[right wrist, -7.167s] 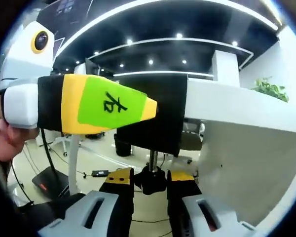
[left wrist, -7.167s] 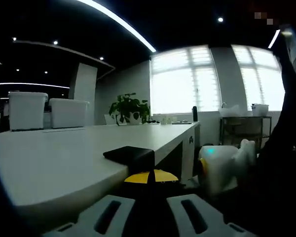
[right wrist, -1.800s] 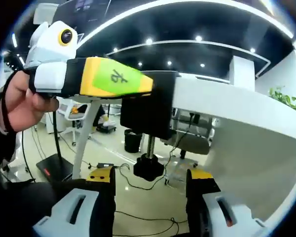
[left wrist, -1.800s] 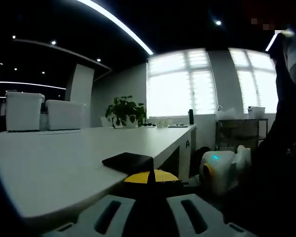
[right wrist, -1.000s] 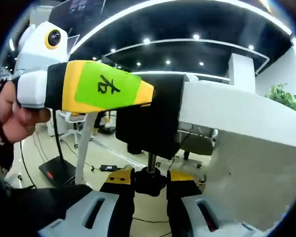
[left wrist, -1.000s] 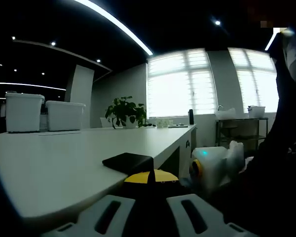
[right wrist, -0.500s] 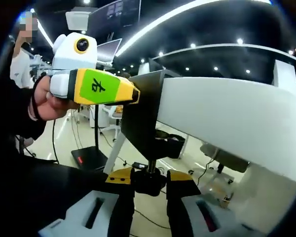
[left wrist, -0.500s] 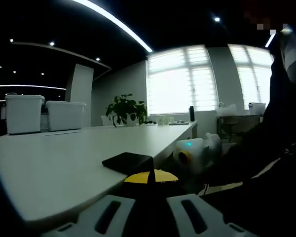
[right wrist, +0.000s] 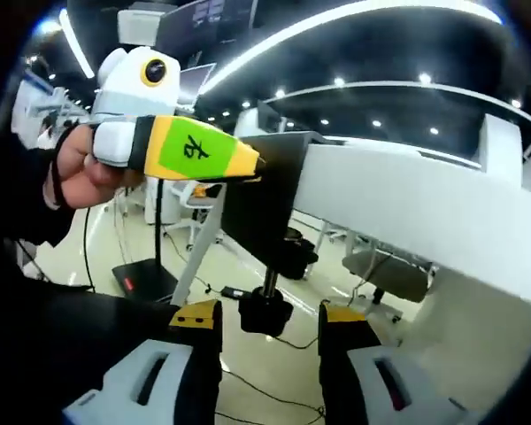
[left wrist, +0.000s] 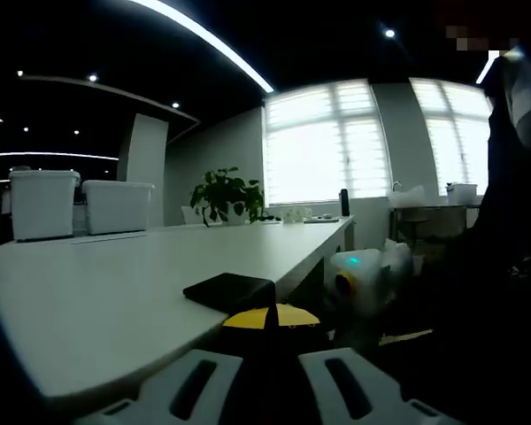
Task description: Clamp the fixed fixture on the desktop, loosen the retaining clip, secure it to the edge of the desk, and tighten the retaining clip.
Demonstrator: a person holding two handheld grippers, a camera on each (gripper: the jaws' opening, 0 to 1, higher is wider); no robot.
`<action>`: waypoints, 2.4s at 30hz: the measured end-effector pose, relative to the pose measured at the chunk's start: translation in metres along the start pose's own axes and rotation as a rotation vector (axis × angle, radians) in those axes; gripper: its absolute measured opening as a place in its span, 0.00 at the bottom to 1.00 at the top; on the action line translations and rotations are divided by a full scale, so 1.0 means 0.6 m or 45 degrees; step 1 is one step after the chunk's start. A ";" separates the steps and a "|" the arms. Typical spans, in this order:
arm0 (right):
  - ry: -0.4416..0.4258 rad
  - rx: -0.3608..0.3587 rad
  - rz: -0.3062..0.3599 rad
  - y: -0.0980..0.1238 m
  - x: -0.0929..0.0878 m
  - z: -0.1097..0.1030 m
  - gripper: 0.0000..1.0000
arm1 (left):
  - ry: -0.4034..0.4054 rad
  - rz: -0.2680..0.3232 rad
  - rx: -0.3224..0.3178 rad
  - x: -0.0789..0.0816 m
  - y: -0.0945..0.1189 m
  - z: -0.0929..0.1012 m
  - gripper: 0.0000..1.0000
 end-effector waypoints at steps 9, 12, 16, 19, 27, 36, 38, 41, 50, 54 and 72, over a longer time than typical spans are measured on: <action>-0.201 -0.386 -0.019 -0.006 -0.005 -0.052 0.46 | 0.019 0.030 0.000 -0.005 0.004 -0.007 0.02; -0.237 -0.418 -0.023 -0.024 0.002 -0.058 0.43 | 0.020 0.034 -0.002 -0.005 0.004 -0.009 0.02; -0.222 -0.448 -0.049 -0.036 0.004 -0.059 0.34 | 0.020 0.035 -0.003 -0.006 0.004 -0.011 0.02; -0.267 -0.512 -0.062 -0.029 0.001 -0.046 0.25 | 0.025 0.044 -0.004 -0.006 0.006 -0.013 0.02; -0.175 -0.340 -0.077 -0.034 -0.001 -0.035 0.24 | 0.028 0.050 -0.012 -0.008 0.006 -0.022 0.02; -0.004 0.024 -0.038 -0.027 -0.001 -0.009 0.23 | 0.021 0.034 -0.011 -0.007 0.004 -0.025 0.02; 0.044 0.093 -0.024 -0.027 0.000 -0.003 0.23 | 0.019 0.028 -0.011 -0.006 0.003 -0.022 0.02; 0.091 0.187 -0.042 -0.028 0.004 0.001 0.23 | 0.018 0.026 -0.011 -0.005 0.002 -0.018 0.02; 0.171 0.236 -0.029 -0.030 0.010 0.000 0.24 | 0.011 0.024 -0.011 -0.006 0.004 -0.023 0.02; 0.172 0.231 -0.032 -0.031 0.011 -0.001 0.24 | 0.011 0.022 -0.012 -0.006 0.003 -0.025 0.02; -0.053 -0.298 0.013 0.006 0.002 -0.037 0.57 | 0.012 0.025 -0.017 -0.008 0.005 -0.025 0.02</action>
Point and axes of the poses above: the point that each gripper's makers call its tool centre point, and the gripper's own axes: y roughly backward along the fingers, z roughly to its right, x roughly out of its top, the point moved 8 cm from there along y, roughly backward along the fingers, and after that the axes turned 2 degrees about -x, right-handed, at the moved point
